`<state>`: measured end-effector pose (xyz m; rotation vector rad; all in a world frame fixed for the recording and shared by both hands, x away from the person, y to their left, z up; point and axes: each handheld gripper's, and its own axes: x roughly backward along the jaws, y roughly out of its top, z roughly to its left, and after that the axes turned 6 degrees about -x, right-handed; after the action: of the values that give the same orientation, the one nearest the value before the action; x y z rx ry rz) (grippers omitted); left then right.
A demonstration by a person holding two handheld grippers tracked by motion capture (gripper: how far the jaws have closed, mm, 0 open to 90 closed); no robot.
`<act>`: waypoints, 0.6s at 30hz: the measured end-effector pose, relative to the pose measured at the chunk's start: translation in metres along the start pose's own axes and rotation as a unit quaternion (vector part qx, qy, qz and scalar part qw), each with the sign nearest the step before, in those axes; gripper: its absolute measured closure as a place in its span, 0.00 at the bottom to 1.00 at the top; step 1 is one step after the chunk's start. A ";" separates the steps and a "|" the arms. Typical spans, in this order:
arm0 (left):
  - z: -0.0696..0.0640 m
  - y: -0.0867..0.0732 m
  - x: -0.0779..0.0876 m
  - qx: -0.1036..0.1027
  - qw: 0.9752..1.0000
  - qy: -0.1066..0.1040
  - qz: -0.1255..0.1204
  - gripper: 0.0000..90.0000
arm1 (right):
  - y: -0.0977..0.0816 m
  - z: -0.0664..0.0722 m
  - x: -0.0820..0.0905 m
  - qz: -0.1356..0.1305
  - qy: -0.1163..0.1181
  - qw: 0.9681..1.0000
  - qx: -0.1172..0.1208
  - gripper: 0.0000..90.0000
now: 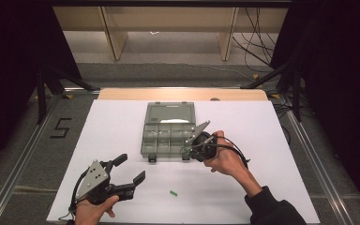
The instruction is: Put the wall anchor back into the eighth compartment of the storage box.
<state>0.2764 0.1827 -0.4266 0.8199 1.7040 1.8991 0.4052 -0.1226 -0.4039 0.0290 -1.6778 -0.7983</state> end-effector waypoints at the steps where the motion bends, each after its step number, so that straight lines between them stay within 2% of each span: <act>1: 0.000 0.000 0.000 0.000 1.000 0.000 0.000 0.18 | 0.000 -0.001 0.000 0.000 -0.003 1.000 0.000 0.94; 4: 0.000 0.000 -0.001 0.000 1.000 -0.003 -0.006 0.18 | -0.001 -0.003 0.000 -0.001 -0.006 1.000 -0.001 0.94; 5: 0.000 0.000 0.000 0.001 1.000 0.000 0.000 0.18 | -0.001 -0.004 0.000 -0.003 -0.009 1.000 -0.002 0.94; 7: 0.000 0.000 -0.001 0.001 1.000 -0.004 -0.006 0.18 | -0.001 -0.006 0.000 -0.006 -0.011 1.000 -0.001 0.94; 9: -0.001 0.000 0.000 0.004 1.000 0.001 0.002 0.18 | -0.001 -0.007 -0.001 -0.009 -0.015 1.000 -0.003 0.94; 18: -0.001 0.000 0.000 0.003 1.000 0.001 0.001 0.18 | 0.000 -0.015 -0.005 -0.017 -0.021 1.000 -0.009 0.94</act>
<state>0.2763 0.1821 -0.4270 0.8223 1.7118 1.8965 0.4194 -0.1271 -0.4074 0.0287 -1.7137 -0.8448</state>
